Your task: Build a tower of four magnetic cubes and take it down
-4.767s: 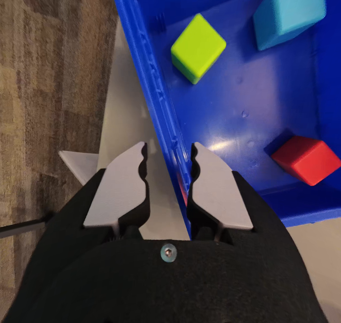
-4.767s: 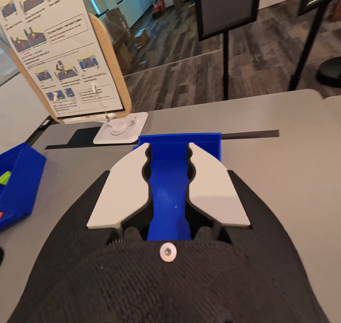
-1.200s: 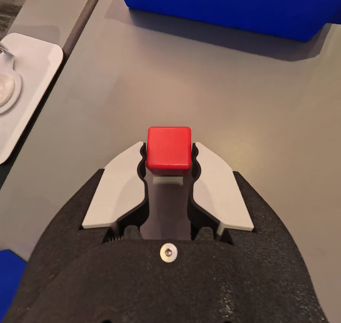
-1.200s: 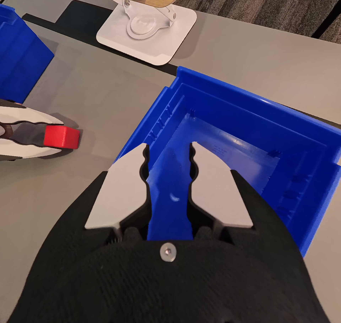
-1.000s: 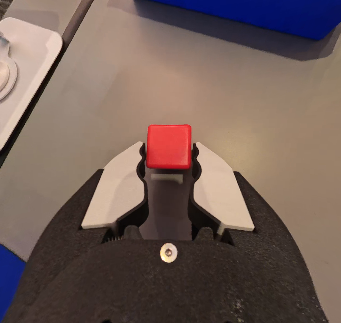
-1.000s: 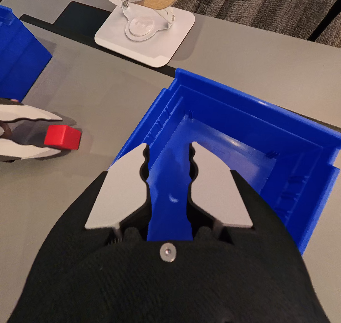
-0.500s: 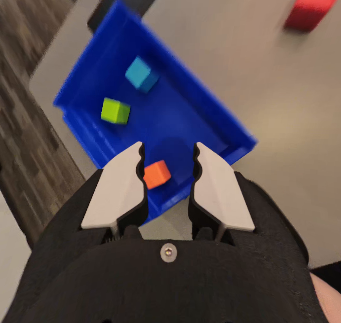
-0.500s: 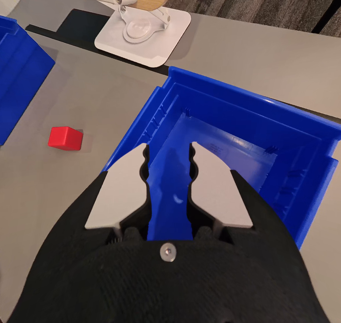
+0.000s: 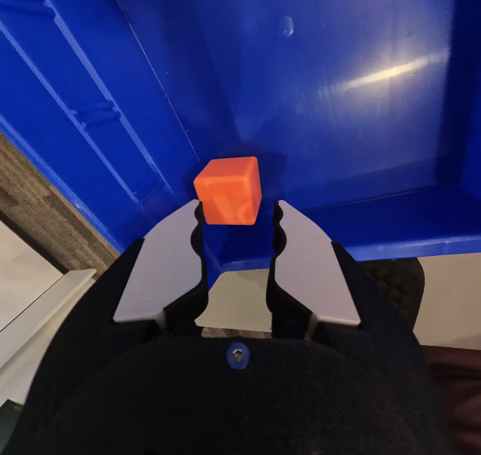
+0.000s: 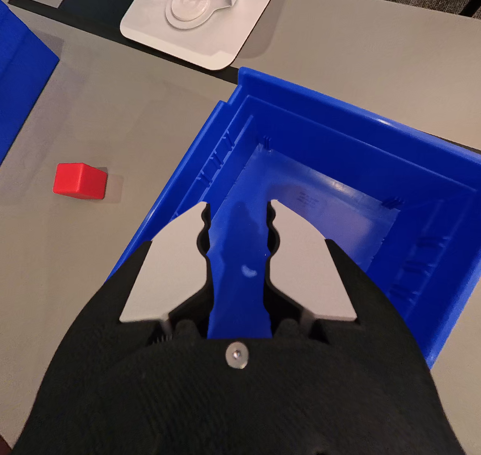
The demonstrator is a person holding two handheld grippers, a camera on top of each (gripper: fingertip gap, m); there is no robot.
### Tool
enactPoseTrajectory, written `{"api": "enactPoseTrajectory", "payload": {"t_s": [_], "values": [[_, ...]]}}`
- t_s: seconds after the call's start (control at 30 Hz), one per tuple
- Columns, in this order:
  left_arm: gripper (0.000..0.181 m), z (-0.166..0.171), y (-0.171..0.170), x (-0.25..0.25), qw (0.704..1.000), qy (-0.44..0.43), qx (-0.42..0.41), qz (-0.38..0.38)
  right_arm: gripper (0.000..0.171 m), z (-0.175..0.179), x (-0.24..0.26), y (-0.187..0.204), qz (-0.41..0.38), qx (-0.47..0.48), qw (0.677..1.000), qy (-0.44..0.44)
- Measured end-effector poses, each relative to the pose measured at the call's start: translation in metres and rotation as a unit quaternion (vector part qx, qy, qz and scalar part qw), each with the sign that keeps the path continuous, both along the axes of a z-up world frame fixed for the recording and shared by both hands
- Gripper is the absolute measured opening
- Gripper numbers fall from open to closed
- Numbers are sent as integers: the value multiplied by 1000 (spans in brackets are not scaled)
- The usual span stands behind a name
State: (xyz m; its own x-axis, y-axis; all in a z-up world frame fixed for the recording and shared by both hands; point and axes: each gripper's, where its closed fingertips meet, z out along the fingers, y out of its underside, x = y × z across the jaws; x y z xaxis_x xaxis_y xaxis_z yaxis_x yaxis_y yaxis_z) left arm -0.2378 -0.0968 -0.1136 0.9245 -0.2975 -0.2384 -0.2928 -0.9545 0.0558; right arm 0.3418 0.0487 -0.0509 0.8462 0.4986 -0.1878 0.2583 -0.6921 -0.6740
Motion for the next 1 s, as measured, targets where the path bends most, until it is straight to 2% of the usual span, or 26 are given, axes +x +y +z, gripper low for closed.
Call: {"api": "enactPoseTrajectory", "payload": {"t_s": [0.23, 0.57, 0.87, 1.0], "values": [[61, -2, 3, -8, 999, 24, 1, 22, 43, -6, -2, -2, 7, -11, 1000, -11], [57, -17, 1, -8, 999, 21, -28, 33, 43, -12, -2, -3, 10, -23, 999, -19], [61, -20, 1, -5, 998, 36, -41, 13, 43, -16, -4, -4, 16, -30, 999, -30], [53, -21, 9, 14, 1000, -1, -24, -15, 43, -17, -4, -4, 16, -32, 999, -30]]}}
